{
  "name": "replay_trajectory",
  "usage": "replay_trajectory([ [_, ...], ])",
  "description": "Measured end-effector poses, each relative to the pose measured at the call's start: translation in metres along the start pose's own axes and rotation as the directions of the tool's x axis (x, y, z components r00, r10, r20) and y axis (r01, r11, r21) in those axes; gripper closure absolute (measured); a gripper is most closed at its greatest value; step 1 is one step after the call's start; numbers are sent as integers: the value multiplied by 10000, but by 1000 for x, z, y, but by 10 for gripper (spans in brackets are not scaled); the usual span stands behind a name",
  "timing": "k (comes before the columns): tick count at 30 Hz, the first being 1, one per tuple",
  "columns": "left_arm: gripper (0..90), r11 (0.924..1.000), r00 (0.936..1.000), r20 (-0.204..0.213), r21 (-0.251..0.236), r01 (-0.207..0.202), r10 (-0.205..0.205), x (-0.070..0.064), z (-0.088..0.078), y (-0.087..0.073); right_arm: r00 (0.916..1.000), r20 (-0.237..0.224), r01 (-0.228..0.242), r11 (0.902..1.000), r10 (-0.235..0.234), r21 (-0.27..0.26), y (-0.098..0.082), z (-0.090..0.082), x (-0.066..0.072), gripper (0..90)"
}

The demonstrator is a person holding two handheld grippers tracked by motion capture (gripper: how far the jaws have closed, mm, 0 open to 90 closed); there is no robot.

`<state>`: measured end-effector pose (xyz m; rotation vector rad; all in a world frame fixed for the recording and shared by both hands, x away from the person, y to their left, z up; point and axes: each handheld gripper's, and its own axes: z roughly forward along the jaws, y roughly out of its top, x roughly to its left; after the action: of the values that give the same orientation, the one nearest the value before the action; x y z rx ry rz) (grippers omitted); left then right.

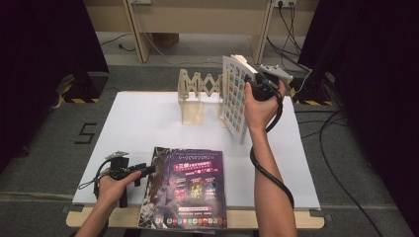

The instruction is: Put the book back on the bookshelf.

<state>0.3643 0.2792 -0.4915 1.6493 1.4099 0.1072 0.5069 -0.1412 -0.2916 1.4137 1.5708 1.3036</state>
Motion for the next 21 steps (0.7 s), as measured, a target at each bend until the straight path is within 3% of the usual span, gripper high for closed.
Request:
replay_trajectory([
  [6,426,10000,10000,9,4,-5,5,0,0,-1,9996,58,293,9992,-291,-270,-14,4,1,741],
  [21,425,10000,10000,-2,23,-56,56,-2,1,-1,9946,108,1039,9935,-1035,-465,-49,-20,0,734],
])
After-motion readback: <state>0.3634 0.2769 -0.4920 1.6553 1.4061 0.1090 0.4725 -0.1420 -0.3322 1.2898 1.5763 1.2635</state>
